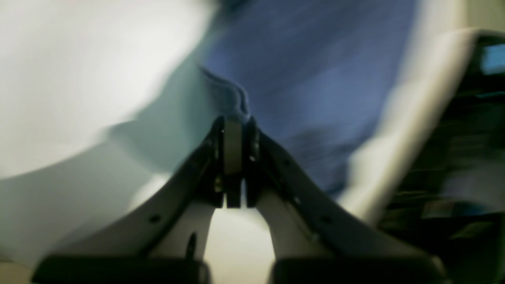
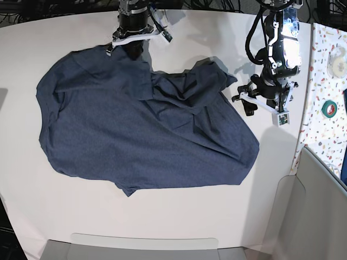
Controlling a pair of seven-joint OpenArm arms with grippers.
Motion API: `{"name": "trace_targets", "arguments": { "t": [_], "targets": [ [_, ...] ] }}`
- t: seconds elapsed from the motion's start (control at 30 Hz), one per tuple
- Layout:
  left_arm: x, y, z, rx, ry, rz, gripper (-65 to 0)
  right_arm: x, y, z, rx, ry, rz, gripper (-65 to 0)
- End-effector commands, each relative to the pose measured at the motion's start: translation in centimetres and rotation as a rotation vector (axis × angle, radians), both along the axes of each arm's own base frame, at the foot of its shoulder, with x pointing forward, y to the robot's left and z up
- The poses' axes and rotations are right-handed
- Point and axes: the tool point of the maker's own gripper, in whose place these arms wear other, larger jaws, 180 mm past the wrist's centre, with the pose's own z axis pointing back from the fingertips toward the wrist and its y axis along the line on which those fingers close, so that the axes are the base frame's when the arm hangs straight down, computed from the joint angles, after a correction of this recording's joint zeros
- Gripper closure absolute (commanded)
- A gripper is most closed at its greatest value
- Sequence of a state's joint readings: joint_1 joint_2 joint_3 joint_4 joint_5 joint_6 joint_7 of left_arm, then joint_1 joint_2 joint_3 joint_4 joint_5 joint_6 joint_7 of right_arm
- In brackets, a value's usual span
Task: Layout the t-shirt on the table in an organized manner, then fold the t-shirt properly
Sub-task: 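Drag the grasped fabric away from the shirt body with the right gripper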
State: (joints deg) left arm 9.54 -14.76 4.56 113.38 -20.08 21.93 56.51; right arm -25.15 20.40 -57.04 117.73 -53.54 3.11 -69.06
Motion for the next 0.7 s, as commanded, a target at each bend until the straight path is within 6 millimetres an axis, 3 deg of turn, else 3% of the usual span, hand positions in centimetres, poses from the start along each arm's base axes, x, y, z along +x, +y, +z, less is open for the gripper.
{"name": "trace_targets", "arguments": {
  "t": [0.0,0.23,0.53,0.67],
  "targets": [
    [1.0,0.3,1.4,0.015,-0.055,-0.001,-36.9,-3.4,1.0,-1.1,0.013,0.107,0.034,0.0],
    [1.2,0.4,1.2,0.019,-0.053,0.001,-36.9,-3.5,0.2,-0.6,-0.04,0.063,0.039,0.0],
    [1.5,0.5,1.4,0.018,-0.061,0.002,-36.8,-5.4,-2.8,0.8,-0.22,-0.021,0.097,0.0],
    [1.5,0.6,1.1,0.019,-0.052,0.005,-36.8,-5.3,-4.1,1.1,-0.271,-0.042,0.081,0.0]
  ]
}}
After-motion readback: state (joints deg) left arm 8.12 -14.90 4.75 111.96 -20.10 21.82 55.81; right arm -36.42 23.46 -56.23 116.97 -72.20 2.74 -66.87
